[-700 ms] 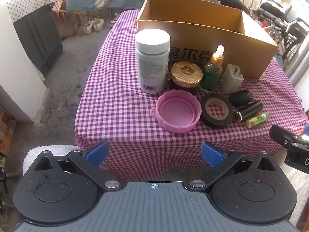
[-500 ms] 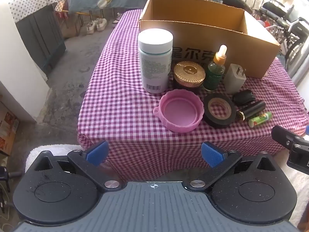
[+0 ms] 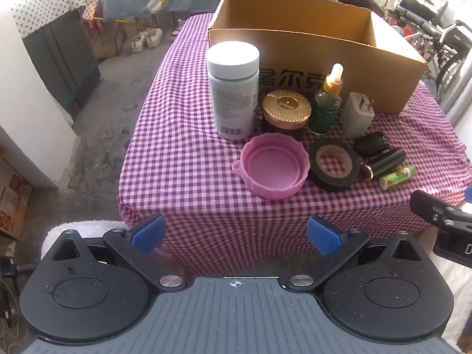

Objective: Organize rigid objects

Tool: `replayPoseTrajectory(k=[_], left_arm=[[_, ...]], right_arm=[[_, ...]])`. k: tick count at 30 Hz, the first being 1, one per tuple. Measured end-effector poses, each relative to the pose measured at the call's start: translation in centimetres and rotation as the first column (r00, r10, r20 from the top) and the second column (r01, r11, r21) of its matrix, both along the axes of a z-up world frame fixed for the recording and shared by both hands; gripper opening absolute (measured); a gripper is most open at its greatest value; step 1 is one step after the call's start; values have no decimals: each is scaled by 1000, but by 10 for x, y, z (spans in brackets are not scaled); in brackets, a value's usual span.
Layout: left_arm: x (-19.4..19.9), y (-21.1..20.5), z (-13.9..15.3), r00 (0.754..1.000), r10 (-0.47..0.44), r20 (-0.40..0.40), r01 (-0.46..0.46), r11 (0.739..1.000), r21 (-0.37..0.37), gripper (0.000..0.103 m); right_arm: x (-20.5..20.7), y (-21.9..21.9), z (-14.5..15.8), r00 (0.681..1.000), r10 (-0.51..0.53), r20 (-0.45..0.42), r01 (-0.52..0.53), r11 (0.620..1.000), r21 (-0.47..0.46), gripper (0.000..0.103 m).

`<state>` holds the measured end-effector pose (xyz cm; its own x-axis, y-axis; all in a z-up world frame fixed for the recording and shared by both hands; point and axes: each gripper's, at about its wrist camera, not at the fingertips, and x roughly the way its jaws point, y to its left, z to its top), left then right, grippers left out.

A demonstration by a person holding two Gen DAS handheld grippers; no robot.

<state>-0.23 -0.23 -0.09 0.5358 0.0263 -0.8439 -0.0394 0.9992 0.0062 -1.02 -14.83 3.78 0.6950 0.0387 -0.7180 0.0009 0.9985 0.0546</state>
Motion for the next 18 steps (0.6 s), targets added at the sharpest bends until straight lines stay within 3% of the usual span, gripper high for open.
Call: replayPoseTrajectory(k=[18], left_arm=[[0, -1, -1, 1000, 5, -9, -5, 1000, 0, 103]], right_arm=[[0, 4, -3, 1000, 25, -14, -25, 1000, 7, 103]])
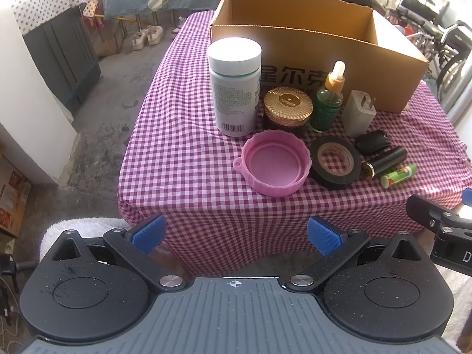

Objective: Organize rigid objects

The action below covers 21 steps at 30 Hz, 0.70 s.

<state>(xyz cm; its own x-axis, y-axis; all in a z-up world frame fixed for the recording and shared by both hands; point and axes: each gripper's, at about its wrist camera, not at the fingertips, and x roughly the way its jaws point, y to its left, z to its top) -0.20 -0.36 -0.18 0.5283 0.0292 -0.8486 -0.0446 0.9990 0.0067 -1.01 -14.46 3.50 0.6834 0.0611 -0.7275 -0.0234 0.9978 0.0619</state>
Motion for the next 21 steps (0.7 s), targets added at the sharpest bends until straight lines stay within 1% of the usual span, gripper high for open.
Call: replayPoseTrajectory(k=[21], left_arm=[[0, 2, -1, 1000, 2, -3, -2, 1000, 1, 102]], right_arm=[[3, 1, -1, 1000, 10, 1, -10, 1000, 1, 103]])
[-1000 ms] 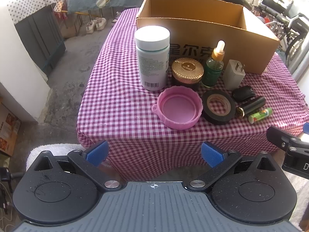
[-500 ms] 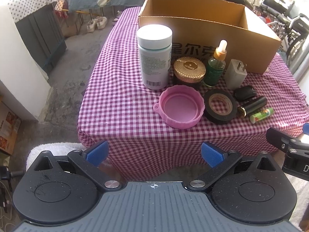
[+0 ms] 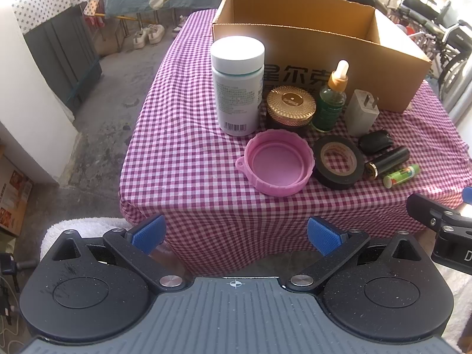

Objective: Organize rigid objects

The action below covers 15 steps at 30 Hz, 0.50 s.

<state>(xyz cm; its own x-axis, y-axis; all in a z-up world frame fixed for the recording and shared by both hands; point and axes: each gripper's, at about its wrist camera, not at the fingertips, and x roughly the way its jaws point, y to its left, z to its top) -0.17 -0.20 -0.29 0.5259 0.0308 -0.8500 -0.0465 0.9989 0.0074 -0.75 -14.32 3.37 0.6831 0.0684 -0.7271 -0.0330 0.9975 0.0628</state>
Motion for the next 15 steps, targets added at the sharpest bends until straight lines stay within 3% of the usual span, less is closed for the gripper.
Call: replayPoseTrajectory(k=[15], left_arm=[[0, 3, -3, 1000, 0, -6, 0, 1000, -1, 102]], right_arm=[[3, -1, -2, 1000, -4, -6, 4, 1000, 4, 103]])
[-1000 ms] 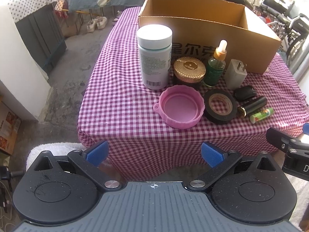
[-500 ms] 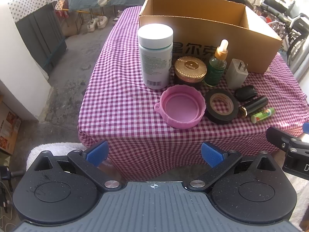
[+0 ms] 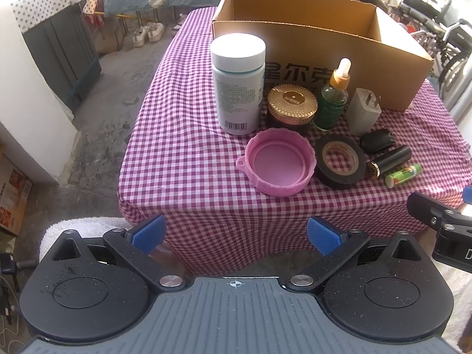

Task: Organize rigid objects
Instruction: 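Reach the right gripper to the green glue stick and close on it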

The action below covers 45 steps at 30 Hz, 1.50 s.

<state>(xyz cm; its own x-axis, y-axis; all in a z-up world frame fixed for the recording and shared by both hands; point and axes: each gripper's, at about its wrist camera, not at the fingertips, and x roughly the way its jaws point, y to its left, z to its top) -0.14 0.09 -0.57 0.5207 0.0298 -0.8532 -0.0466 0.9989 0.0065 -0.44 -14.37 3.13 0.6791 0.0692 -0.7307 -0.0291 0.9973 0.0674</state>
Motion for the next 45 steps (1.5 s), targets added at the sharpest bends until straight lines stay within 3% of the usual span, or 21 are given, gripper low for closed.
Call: replayPoseTrajectory(k=[8, 12, 16, 19, 22, 24, 28, 30, 32, 34, 42, 45], left_arm=[[4, -3, -3, 1000, -20, 6, 20, 1000, -9, 102], [3, -7, 1, 995, -60, 79, 65, 996, -59, 102], [6, -17, 6, 973, -157, 166, 178, 977, -118, 102], [11, -34, 9, 945, -237, 226, 268, 956, -119, 102], [19, -56, 8, 908, -327, 261, 362, 927, -95, 99], [24, -72, 7, 881, -392, 266, 423, 903, -69, 94], [31, -100, 2, 820, -509, 262, 532, 847, -21, 74], [32, -112, -4, 798, -549, 249, 565, 825, 10, 70], [34, -122, -9, 785, -576, 228, 586, 810, 31, 60], [36, -130, -12, 773, -598, 212, 605, 795, 38, 56], [39, -154, -21, 734, -663, 147, 658, 748, 87, 31], [42, -162, -26, 728, -675, 122, 666, 738, 109, 25]], right_arm=[[2, -5, -2, 1000, -14, 4, 14, 1000, 19, 103], [3, -26, -3, 999, -48, 15, 46, 995, 92, 103], [3, -56, -7, 994, -108, 28, 100, 973, 206, 103], [4, -77, -10, 990, -136, 32, 121, 949, 292, 101], [9, -94, -17, 988, -154, 10, 139, 915, 378, 93], [13, -102, -23, 988, -157, -11, 146, 894, 424, 80], [20, -114, -36, 988, -148, -43, 149, 843, 517, 72], [25, -118, -42, 988, -140, -61, 150, 821, 551, 67], [31, -121, -49, 988, -132, -77, 152, 800, 581, 65], [35, -121, -53, 989, -121, -90, 150, 789, 595, 60], [52, -118, -68, 987, -87, -133, 150, 781, 606, 32], [55, -119, -72, 986, -82, -145, 154, 784, 602, 30]])
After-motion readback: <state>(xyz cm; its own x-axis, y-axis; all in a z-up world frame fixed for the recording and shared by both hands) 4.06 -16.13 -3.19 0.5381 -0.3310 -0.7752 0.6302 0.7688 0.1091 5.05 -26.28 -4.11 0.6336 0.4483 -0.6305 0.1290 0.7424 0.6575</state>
